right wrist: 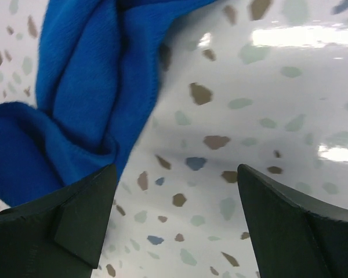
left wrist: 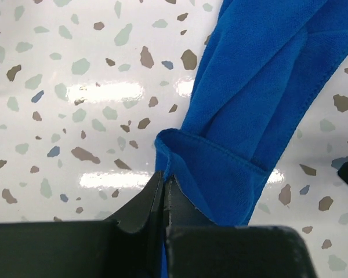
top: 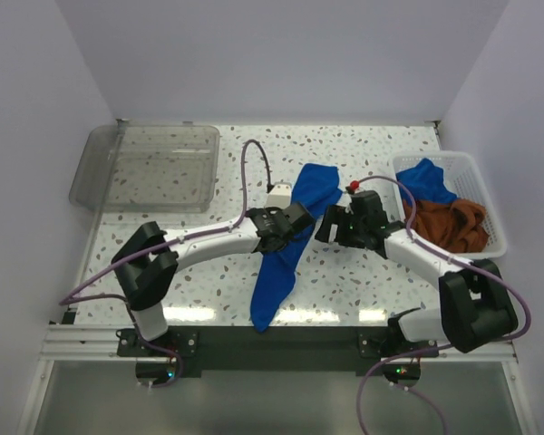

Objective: Fold and stack the towels
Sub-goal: Flatten out the crumpled towel

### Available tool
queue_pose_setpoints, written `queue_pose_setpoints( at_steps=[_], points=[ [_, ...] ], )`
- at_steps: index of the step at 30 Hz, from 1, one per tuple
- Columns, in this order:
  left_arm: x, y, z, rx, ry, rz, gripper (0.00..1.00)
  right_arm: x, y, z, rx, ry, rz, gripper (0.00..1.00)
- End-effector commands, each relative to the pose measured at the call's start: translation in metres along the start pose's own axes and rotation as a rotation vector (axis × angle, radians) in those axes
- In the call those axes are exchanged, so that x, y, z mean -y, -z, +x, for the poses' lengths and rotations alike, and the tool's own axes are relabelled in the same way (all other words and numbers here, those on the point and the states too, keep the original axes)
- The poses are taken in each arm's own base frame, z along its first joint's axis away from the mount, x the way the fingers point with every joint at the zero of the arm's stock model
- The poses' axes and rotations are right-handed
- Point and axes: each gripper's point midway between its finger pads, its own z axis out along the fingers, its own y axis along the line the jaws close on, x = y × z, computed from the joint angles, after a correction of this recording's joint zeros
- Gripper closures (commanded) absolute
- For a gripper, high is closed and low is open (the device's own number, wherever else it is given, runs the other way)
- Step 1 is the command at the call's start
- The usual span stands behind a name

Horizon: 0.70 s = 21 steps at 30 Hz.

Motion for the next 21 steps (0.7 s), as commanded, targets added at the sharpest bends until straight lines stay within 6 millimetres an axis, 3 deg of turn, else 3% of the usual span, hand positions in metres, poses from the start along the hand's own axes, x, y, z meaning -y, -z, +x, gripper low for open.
queue_pose_setpoints(
  at_steps=[1,3,9,10,12,14,17,18,20,21],
  points=[
    [-0.023,0.015,-0.011,0.042,0.048,-0.035,1.0,-0.044,0.001,-0.009,0.033,0.101,-0.125,0.12],
    [-0.034,0.023,-0.016,0.053,0.065,-0.038,1.0,-0.066,-0.004,-0.011,0.034,0.128,-0.168,0.15],
    [-0.098,0.038,-0.014,0.075,0.136,-0.099,1.0,-0.097,-0.028,-0.027,0.04,0.139,-0.203,0.42],
    [-0.114,0.033,-0.005,0.06,0.144,-0.127,1.0,-0.094,-0.039,-0.023,0.015,0.138,-0.187,0.48],
    [-0.128,0.038,-0.004,0.059,0.182,-0.104,1.0,-0.103,-0.046,-0.033,0.024,0.146,-0.195,0.53],
    [-0.146,0.033,0.011,0.032,0.193,-0.123,1.0,-0.101,-0.061,-0.03,-0.005,0.145,-0.178,0.58],
    [-0.162,0.032,0.027,0.016,0.209,-0.143,1.0,-0.101,-0.076,-0.035,-0.021,0.158,-0.155,0.58],
    [-0.169,0.031,0.036,0.003,0.208,-0.155,1.0,-0.105,-0.079,-0.046,-0.001,0.175,-0.142,0.58],
    [-0.175,0.029,0.046,-0.017,0.217,-0.165,1.0,-0.092,-0.094,-0.039,-0.05,0.184,-0.075,0.58],
    [-0.182,0.028,0.056,-0.034,0.211,-0.18,1.0,-0.093,-0.098,-0.05,-0.034,0.199,-0.049,0.58]
  ],
)
